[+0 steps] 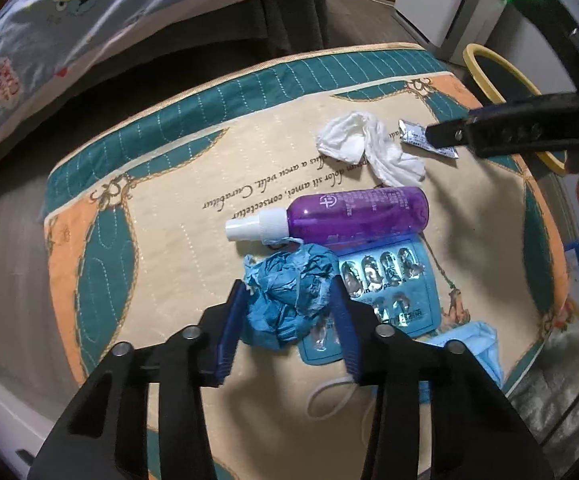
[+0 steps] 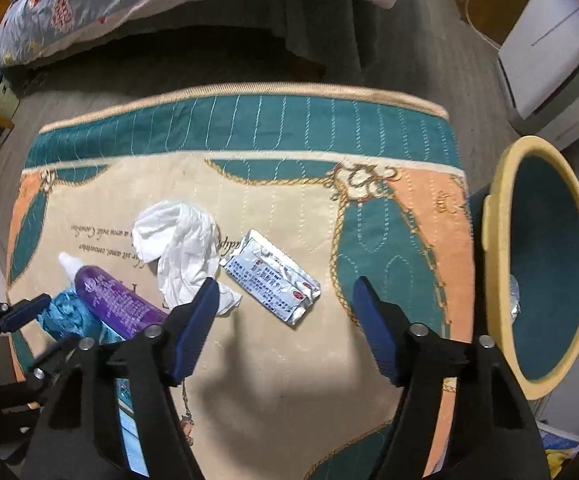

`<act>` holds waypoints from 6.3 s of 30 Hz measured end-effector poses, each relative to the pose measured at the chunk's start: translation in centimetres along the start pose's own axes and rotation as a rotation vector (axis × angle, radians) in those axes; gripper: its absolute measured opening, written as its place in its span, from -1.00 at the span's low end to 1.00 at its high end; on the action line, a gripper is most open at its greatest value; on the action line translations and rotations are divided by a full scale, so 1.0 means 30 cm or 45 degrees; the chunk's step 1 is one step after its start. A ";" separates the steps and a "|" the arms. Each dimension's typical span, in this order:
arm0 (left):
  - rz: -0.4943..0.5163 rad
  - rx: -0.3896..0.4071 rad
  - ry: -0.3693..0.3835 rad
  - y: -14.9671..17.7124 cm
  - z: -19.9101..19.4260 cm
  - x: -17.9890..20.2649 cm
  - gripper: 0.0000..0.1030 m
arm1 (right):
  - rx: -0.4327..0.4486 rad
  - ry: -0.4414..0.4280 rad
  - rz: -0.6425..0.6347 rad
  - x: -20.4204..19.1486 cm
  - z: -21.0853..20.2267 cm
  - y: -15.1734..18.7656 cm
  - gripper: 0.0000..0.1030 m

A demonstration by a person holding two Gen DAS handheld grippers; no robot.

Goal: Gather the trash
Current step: 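Grasp the white blister pack with the right tool while the left tool grasps the blue crumpled plastic, then carry the blister pack and blue plastic over the bin with both tools, then open both tools above the bin to drop the blister pack and blue plastic, then move both open tools back over the stool toward the mask and tissue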

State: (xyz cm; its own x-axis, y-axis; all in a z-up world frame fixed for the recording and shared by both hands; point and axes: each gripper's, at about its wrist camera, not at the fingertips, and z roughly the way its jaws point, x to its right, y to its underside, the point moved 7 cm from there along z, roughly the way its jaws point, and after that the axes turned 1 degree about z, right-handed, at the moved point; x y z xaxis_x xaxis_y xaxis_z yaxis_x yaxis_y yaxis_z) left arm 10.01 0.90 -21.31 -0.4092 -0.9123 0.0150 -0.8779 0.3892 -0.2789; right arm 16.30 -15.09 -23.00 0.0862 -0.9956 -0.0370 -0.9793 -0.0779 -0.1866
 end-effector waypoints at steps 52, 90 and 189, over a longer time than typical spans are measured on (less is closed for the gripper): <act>0.069 0.355 0.087 -0.234 -0.316 0.294 -0.81 | 0.258 -0.236 0.308 0.340 -0.357 0.098 -0.82; 0.167 0.319 0.257 -0.519 -0.019 0.872 -0.81 | 0.123 -0.059 0.578 0.956 -0.214 0.263 -0.82; -0.170 0.315 -0.259 0.072 -0.305 0.097 0.87 | 0.275 -0.056 0.317 0.215 -0.410 0.187 0.89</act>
State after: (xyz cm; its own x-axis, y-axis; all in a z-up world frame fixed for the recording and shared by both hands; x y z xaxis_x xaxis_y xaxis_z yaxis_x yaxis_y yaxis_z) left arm 4.64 0.25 -13.08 -0.2154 -0.9694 -0.1176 -0.8231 0.2450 -0.5123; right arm 9.12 -22.60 -12.21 -0.1385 -0.9791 -0.1490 -0.9104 0.1851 -0.3701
